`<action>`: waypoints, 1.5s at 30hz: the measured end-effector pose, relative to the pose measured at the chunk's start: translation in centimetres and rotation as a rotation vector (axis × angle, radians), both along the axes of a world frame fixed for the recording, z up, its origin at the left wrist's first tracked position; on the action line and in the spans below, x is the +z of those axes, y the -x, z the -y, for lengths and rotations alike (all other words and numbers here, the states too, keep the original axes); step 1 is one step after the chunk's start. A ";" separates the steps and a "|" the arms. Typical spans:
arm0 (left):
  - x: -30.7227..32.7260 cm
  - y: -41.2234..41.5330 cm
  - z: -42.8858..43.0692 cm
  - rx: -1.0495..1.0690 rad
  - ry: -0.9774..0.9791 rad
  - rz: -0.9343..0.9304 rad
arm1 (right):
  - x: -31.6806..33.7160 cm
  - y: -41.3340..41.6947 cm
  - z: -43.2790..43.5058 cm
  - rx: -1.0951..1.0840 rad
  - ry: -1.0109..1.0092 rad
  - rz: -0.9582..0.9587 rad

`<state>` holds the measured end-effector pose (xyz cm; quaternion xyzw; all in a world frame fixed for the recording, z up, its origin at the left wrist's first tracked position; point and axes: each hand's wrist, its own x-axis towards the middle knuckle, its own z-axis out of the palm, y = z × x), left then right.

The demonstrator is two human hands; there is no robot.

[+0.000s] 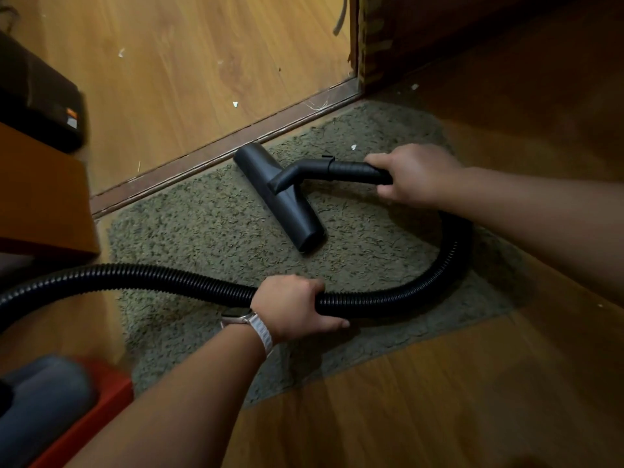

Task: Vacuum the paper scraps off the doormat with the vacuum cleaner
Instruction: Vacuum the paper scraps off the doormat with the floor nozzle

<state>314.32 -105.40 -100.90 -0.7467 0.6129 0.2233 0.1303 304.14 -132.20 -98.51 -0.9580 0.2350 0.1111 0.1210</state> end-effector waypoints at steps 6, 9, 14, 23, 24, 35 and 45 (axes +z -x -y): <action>0.3 0.0 0.7 0.042 0.012 -0.010 | 0.7 2.5 1.8 -0.116 -0.024 -0.003; 0.7 0.2 1.2 0.044 0.020 0.001 | 0.5 4.2 2.7 -0.190 -0.053 0.004; 0.6 0.5 1.7 0.070 0.052 0.005 | 0.2 6.6 3.8 -0.269 -0.061 0.009; 1.8 1.3 1.8 0.018 0.040 0.026 | 0.8 7.4 2.2 -0.223 -0.083 -0.036; 1.8 1.4 1.8 0.011 0.040 0.026 | 0.9 7.3 1.8 -0.186 -0.079 -0.041; 1.7 2.5 1.7 0.046 0.049 0.028 | 1.7 8.3 2.2 -0.175 0.000 -0.012; 2.0 3.2 3.7 0.112 0.070 -0.008 | 1.3 12.5 5.2 -0.477 -0.087 0.006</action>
